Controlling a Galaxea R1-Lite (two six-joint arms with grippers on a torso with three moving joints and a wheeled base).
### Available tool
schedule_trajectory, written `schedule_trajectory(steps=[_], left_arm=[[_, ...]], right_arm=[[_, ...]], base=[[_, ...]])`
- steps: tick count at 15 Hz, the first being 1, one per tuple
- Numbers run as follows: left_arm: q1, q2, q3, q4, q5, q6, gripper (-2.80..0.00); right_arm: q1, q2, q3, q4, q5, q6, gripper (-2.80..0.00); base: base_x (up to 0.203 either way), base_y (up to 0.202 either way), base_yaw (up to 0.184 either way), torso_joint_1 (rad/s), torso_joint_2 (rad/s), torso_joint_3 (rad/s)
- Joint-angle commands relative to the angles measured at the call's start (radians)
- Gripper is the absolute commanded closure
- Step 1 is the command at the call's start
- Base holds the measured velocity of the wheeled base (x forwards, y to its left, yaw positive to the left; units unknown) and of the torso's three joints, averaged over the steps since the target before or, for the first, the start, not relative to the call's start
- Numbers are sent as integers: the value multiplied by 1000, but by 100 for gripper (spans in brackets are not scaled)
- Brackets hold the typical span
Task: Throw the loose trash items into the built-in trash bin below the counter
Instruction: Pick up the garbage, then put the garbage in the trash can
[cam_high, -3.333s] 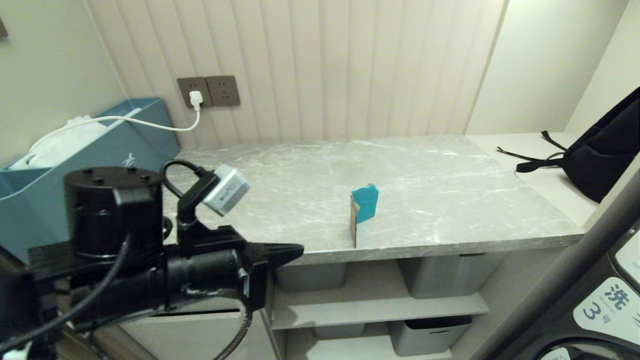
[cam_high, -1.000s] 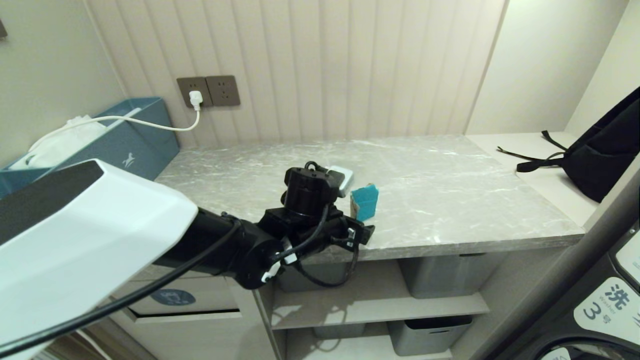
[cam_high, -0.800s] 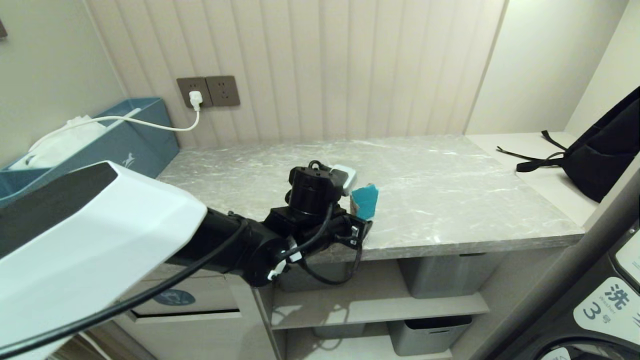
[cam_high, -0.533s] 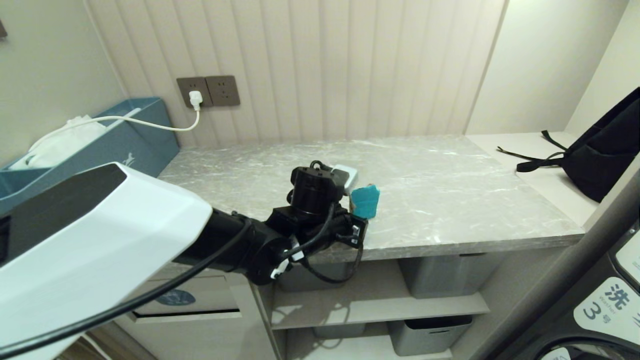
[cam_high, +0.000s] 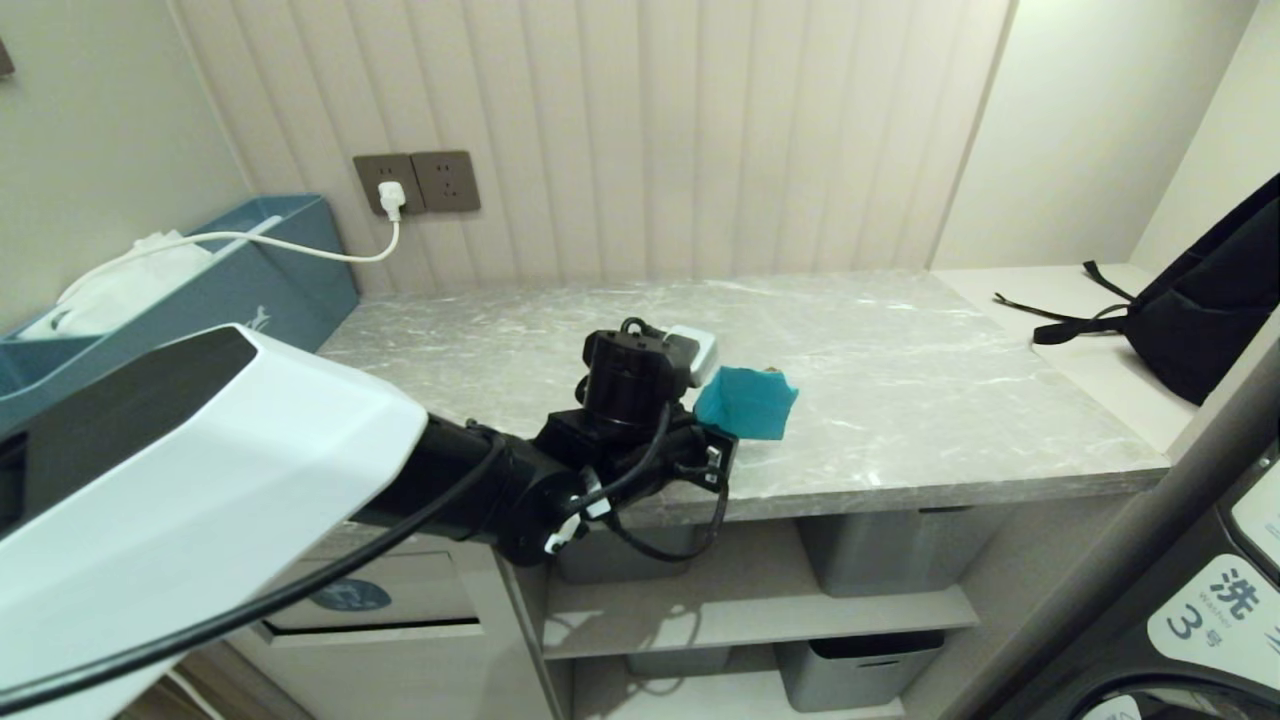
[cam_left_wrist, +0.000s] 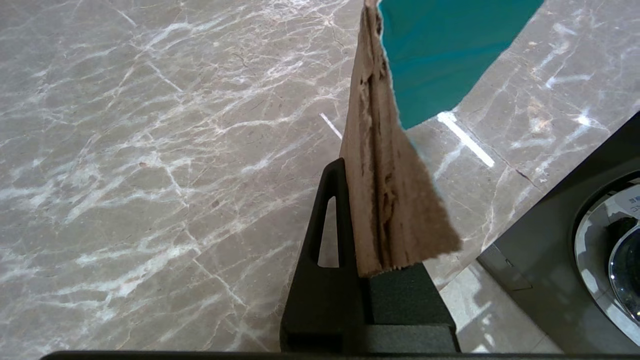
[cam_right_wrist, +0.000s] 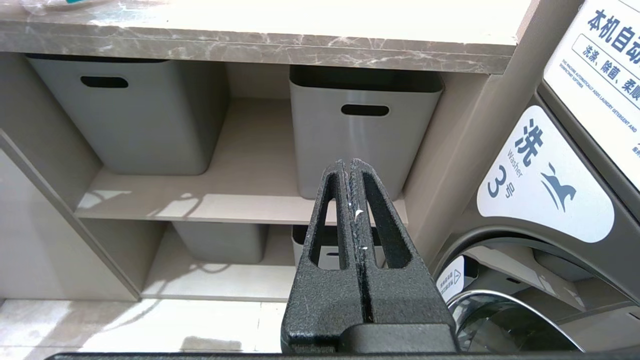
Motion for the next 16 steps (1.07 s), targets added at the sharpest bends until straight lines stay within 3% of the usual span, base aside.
schedule_trajectory(steps=[1,5,9,13,16], left_arm=[[0,-12,-1,-2,2,-1,0],[6,-135,24,25,21,-6,0],[61,-384,206,42,30,0,0],[216,-677,405,87,10,1,0],[392,-918,601,150,-66,19,0]], right_arm=[[0,-2,0,0,1,0,0],[0,-2,0,0,1,0,0],[0,-2,0,0,1,0,0],[0,-2,0,0,1,0,0],[0,-2,0,0,1,0,0]], base=[[0,0,0,0,0,0],[0,0,0,0,0,0],[0,0,0,0,0,0],[0,0,0,0,0,0],[0,0,0,0,0,0]])
